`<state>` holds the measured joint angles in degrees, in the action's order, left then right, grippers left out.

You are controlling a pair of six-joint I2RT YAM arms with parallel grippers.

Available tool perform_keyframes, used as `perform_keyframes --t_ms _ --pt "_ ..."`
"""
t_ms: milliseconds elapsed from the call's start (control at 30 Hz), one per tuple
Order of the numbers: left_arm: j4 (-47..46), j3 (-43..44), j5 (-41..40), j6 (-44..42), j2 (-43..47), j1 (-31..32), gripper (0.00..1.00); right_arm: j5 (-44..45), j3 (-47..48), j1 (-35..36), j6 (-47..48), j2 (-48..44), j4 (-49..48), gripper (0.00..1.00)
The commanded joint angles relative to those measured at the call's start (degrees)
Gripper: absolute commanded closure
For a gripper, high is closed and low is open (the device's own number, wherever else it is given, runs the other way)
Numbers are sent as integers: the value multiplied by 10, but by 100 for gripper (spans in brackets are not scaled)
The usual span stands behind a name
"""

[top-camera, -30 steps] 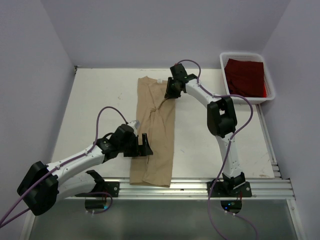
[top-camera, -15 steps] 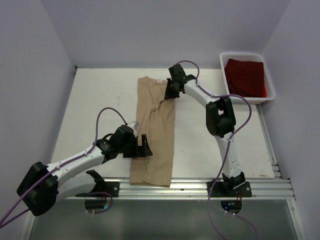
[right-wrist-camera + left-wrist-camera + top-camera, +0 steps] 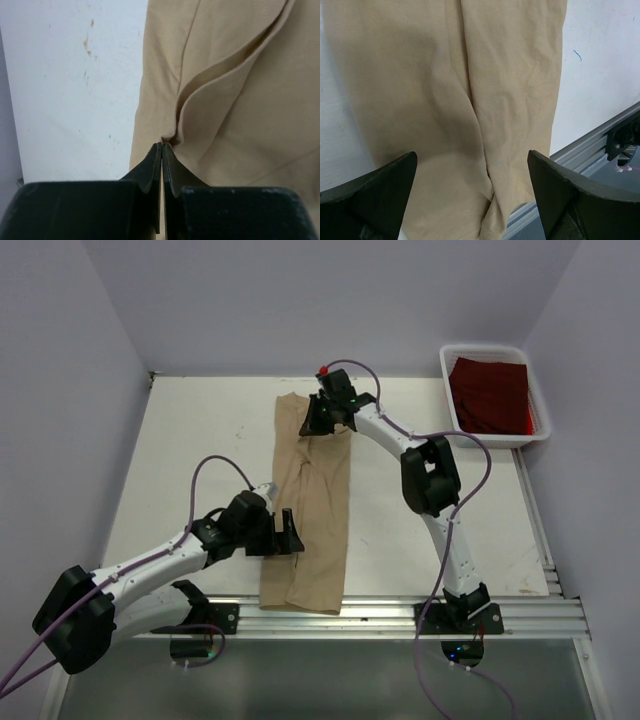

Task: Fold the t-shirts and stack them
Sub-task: Fold the tshirt

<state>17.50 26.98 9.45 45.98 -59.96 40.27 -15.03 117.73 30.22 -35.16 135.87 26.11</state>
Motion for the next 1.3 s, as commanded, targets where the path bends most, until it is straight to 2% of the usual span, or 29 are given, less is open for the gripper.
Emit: perform_keyframes --t_ms 0,233,700,1033,1267 --pt "-2 -4 -14 9 14 2 5 -54 40 13 -4 29 -17 100" --pt "3 -5 -16 7 19 2 5 -72 87 25 2 73 19 100" --pt "3 -4 -16 8 20 2 4 -63 93 34 39 70 51 100" --pt "3 -2 -17 7 17 2 4 -108 46 41 71 37 33 100" --pt "1 -4 -17 9 17 2 4 -92 11 41 86 12 32 100"
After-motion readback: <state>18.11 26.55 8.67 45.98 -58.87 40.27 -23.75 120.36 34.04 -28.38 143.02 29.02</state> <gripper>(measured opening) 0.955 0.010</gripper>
